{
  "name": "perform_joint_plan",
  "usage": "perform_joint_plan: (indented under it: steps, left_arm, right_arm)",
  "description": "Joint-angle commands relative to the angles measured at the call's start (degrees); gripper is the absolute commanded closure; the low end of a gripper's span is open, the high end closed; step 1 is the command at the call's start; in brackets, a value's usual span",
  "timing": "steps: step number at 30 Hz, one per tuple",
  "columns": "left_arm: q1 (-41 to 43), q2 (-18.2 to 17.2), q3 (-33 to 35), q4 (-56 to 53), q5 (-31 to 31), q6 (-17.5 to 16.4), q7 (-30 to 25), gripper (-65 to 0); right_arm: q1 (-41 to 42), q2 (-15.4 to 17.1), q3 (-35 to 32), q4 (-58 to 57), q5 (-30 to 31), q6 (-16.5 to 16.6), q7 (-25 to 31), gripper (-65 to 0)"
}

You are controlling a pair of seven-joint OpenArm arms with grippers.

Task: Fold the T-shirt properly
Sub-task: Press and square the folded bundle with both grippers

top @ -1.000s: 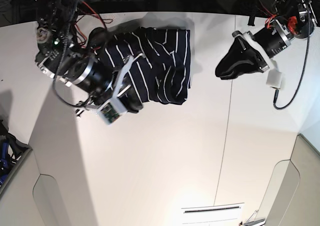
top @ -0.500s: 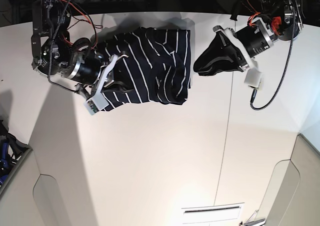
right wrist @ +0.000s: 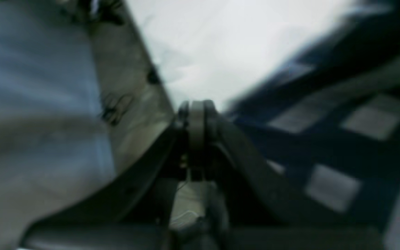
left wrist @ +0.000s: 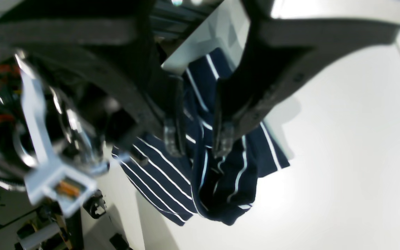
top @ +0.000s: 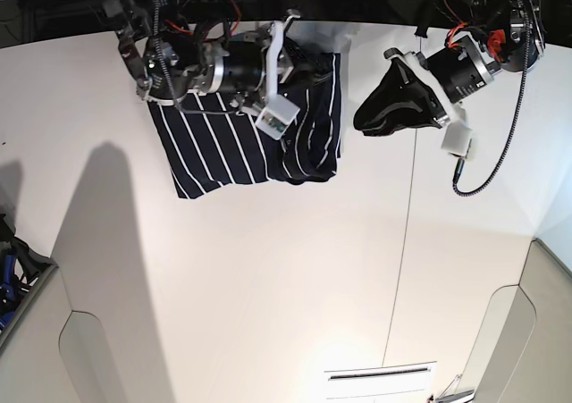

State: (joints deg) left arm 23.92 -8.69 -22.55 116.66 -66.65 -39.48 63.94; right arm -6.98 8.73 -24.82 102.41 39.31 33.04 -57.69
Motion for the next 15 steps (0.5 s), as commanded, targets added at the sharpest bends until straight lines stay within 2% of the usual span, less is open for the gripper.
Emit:
perform_joint_plan:
  steps: [1, 4, 7, 9, 12, 15]
  left_arm:
    - [-0.28, -0.37, -0.98, 1.05, -1.51, -0.52, -1.64, -14.8]
    - [-0.26, -0.37, -3.56, 1.05, -2.8, -0.52, -1.57, -14.8]
    - [-0.24, -0.37, -6.14, 1.05, -3.19, -0.52, -0.72, -14.7]
    - [-0.04, -0.37, -7.21, 1.05, -3.21, -0.52, -0.02, -13.9]
    - [0.22, -0.37, -7.21, 1.05, -5.31, -0.52, 2.86, -8.6]
    - [0.68, -0.35, -6.58, 1.29, -8.74, -0.52, 5.46, -8.6]
  right_arm:
    - [0.46, -1.16, -1.05, 0.96, 0.5, 0.48, 1.29, 0.0]
    - [0.46, -3.48, -2.23, 0.98, -1.79, 0.48, 1.31, 0.0]
    - [0.94, -5.05, -0.66, 1.29, -2.93, 0.85, 1.55, 0.0]
    - [1.16, -5.6, 1.7, 2.03, -2.91, 0.85, 2.67, 0.0]
    - [2.23, -6.25, 6.75, 3.37, -2.89, 0.83, 4.26, 0.0]
    - [4.31, -7.06, 12.94, 4.0, -2.89, 0.83, 4.7, 0.0]
